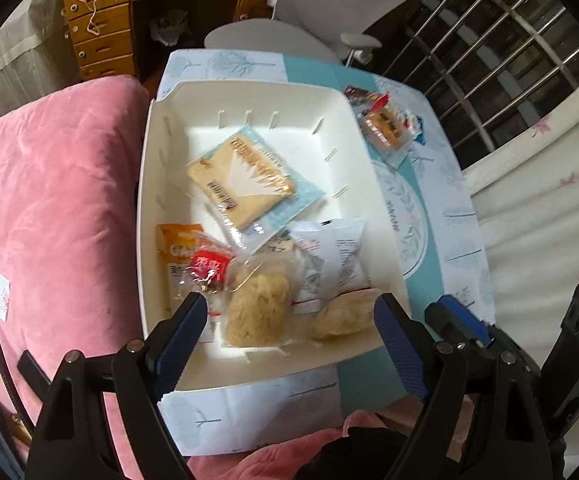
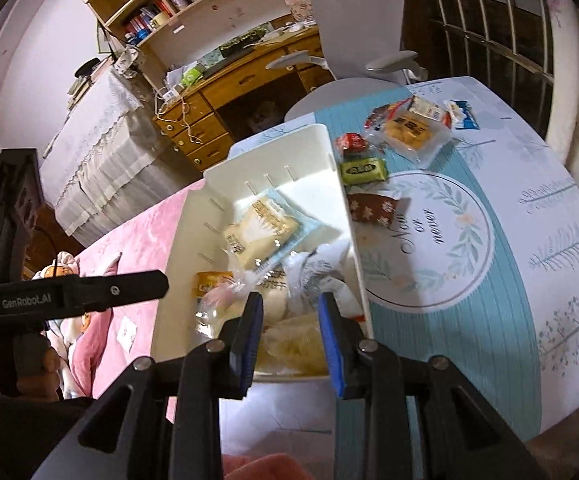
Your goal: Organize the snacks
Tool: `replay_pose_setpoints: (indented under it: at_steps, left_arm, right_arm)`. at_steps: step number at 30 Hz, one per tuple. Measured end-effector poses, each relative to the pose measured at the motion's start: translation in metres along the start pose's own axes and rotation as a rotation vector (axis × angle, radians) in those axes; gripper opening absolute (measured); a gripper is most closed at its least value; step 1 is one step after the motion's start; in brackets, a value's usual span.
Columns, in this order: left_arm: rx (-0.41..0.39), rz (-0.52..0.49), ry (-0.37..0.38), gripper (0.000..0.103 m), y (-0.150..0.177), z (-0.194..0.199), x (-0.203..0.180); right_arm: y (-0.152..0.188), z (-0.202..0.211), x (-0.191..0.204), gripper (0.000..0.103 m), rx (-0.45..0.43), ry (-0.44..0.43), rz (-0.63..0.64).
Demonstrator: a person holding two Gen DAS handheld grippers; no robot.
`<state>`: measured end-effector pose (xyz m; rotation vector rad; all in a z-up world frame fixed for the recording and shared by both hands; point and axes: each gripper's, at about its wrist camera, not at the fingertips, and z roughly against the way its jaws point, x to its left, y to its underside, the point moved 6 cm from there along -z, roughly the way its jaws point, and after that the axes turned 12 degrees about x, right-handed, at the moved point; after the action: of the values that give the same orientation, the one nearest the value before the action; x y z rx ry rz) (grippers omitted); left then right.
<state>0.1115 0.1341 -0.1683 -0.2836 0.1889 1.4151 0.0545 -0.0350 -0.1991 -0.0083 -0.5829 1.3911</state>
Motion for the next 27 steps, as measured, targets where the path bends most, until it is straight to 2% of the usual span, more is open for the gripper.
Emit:
replay_pose_setpoints:
  at_steps: [7, 14, 20, 27]
  left_arm:
    - [-0.065, -0.073, 0.022, 0.085, -0.002, 0.009, -0.03]
    - [-0.07, -0.136, 0.02, 0.085, -0.005, 0.005, -0.059]
    - [-0.059, -0.127, 0.004, 0.085, -0.016, -0.01, -0.083]
    - [-0.037, -0.073, -0.006, 0.085, -0.036, -0.036, -0.125]
  right_arm:
    - [0.011, 0.013, -0.024, 0.029, 0.005, 0.037, -0.071]
    - [0.017, 0.02, -0.054, 0.029, 0.024, 0.028, -0.145]
    - [0.016, 0.013, -0.084, 0.029, 0.08, 0.021, -0.174]
    - [-0.001, 0.011, -0.135, 0.029, 0.151, 0.016, -0.177]
